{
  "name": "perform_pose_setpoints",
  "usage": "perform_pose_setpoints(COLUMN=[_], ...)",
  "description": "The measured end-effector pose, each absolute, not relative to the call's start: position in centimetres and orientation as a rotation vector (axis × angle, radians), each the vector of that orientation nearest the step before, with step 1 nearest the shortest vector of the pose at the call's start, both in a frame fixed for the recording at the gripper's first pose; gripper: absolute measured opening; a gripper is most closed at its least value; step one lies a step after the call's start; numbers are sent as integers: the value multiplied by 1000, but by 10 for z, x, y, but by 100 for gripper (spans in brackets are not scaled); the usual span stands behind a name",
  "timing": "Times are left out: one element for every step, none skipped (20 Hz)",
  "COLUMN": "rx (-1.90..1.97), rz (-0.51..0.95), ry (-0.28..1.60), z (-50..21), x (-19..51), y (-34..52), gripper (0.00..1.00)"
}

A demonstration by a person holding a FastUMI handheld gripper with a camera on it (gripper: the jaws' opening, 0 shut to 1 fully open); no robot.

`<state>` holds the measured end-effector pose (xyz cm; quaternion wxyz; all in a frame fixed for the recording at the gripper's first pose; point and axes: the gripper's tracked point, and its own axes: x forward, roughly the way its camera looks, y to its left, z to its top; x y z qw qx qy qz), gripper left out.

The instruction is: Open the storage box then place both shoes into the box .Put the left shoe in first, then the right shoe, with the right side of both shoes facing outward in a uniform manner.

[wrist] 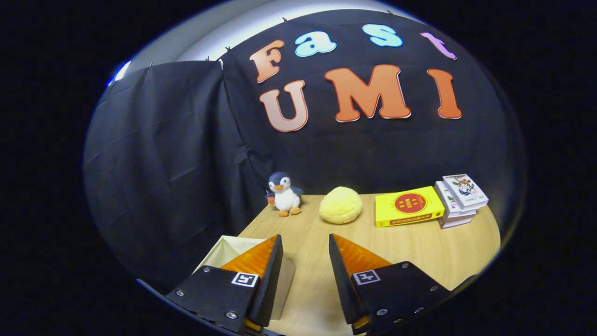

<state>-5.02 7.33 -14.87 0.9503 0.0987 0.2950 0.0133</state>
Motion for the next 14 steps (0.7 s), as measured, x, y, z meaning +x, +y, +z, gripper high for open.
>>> perform_pose_setpoints(rx=[192, 181, 169, 155, 144, 137, 133, 127, 118, 109, 103, 96, 89, 81], rz=[5, -18, -35, -54, -70, -85, -95, -107, -124, -136, -148, -157, -168, -180], ry=[579, 558, 534, 509, 478, 445, 413, 381, 348, 320, 300, 284, 269, 252], z=[-144, -138, -132, -126, -119, -111, -104, -96, -89, -81, -77, -73, -69, -65], x=[-51, -53, -54, -54, -54, -55, -56, -58, -60, -62, -65, -68, -71, -72], y=[55, 36, 20, 3, -11, -25, -37, -48, -61, -71, -81, -88, -95, -103], gripper=[64, 67, 72, 74, 78, 80, 84, 86, 90, 91, 92, 93, 93, 94])
